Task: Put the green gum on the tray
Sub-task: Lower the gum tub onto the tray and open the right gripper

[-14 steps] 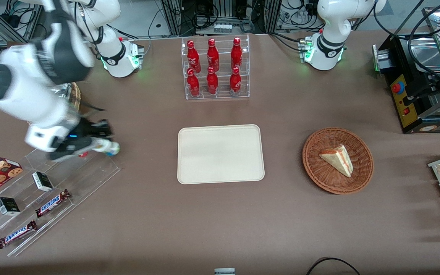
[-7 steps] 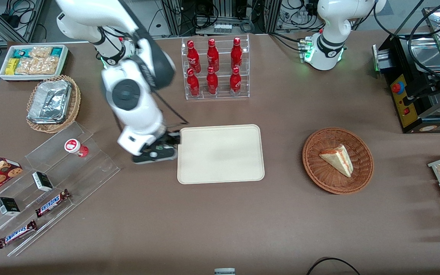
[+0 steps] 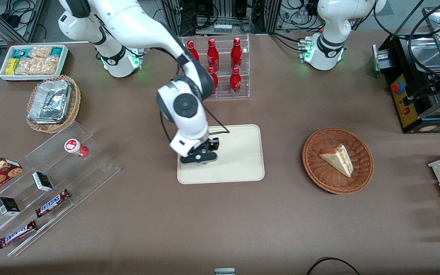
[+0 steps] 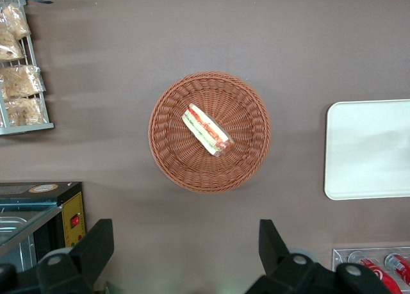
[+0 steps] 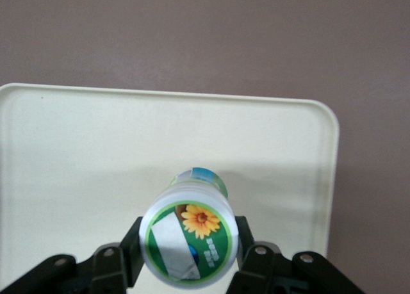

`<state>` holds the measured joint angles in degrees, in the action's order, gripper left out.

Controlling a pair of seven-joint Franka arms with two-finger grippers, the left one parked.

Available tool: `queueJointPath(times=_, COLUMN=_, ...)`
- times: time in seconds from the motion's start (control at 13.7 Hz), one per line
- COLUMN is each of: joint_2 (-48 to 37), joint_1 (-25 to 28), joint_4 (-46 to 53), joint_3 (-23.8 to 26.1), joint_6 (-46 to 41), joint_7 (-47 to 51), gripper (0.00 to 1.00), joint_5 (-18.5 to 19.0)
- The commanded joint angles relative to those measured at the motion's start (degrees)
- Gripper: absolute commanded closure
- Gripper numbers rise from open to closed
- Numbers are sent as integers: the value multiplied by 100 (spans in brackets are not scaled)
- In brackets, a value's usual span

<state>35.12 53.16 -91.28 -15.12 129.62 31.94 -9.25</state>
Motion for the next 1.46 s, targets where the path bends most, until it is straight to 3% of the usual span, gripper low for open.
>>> queueJointPath(times=0.0, joint_2=354, joint_1=203, joint_4=259, joint_3=-88, joint_6=195, joint_7=295, gripper=100, joint_5=-157)
queueJointPath(times=1.24, joint_2=645, joint_1=581, joint_4=84, joint_3=-88, joint_6=749, joint_7=472, gripper=100, joint_5=-174)
queueJointPath(times=1.32, joint_2=654, joint_1=581, joint_4=75, joint_3=-88, joint_6=749, joint_7=472, gripper=96, joint_5=-174)
queueJointPath(times=1.39, joint_2=662, joint_1=572, joint_4=66, joint_3=-88, joint_6=749, joint_7=472, gripper=71, joint_5=-174)
